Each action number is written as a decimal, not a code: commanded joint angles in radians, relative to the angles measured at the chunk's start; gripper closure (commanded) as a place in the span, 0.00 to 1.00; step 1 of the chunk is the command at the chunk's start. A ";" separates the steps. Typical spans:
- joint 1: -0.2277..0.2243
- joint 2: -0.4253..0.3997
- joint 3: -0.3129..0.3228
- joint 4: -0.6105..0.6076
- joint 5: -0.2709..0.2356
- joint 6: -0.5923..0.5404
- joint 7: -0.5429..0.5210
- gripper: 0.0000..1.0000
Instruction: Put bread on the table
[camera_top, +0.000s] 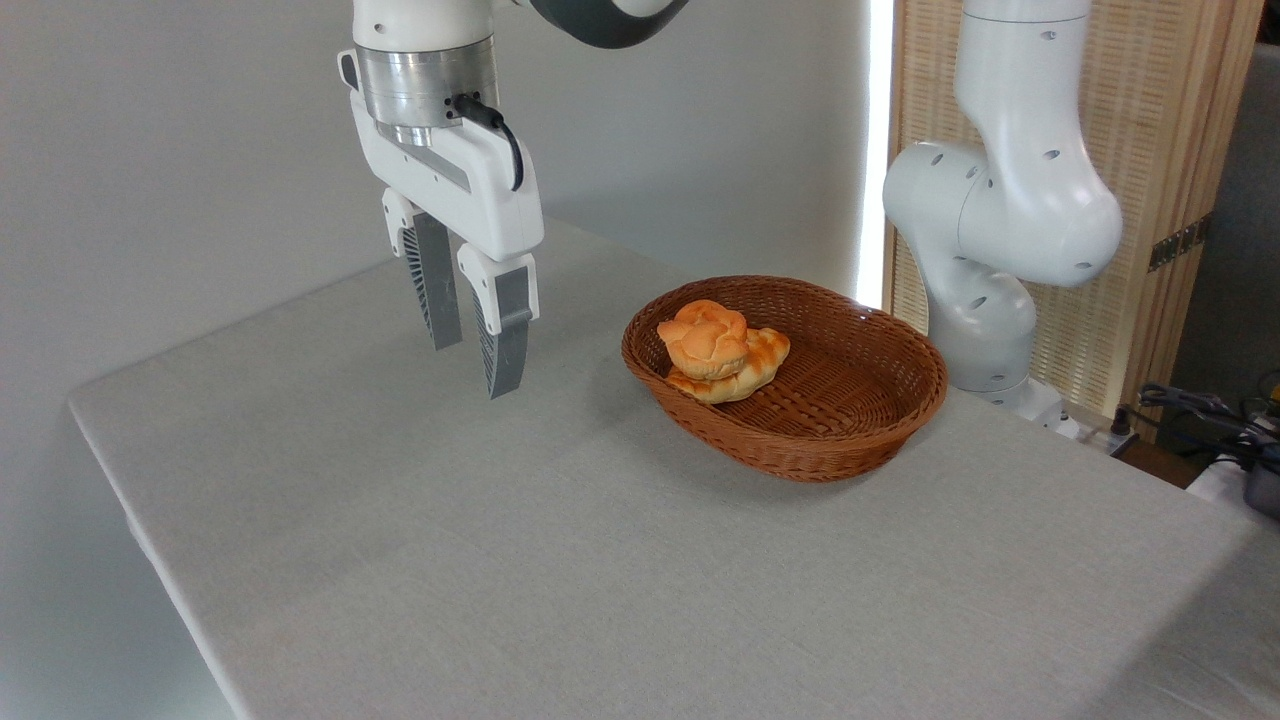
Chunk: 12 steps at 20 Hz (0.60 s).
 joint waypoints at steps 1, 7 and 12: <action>0.021 -0.009 -0.018 0.013 -0.015 -0.023 -0.001 0.00; 0.021 -0.016 -0.018 0.013 -0.015 -0.064 -0.001 0.00; 0.019 -0.016 -0.027 0.008 -0.015 -0.069 -0.003 0.00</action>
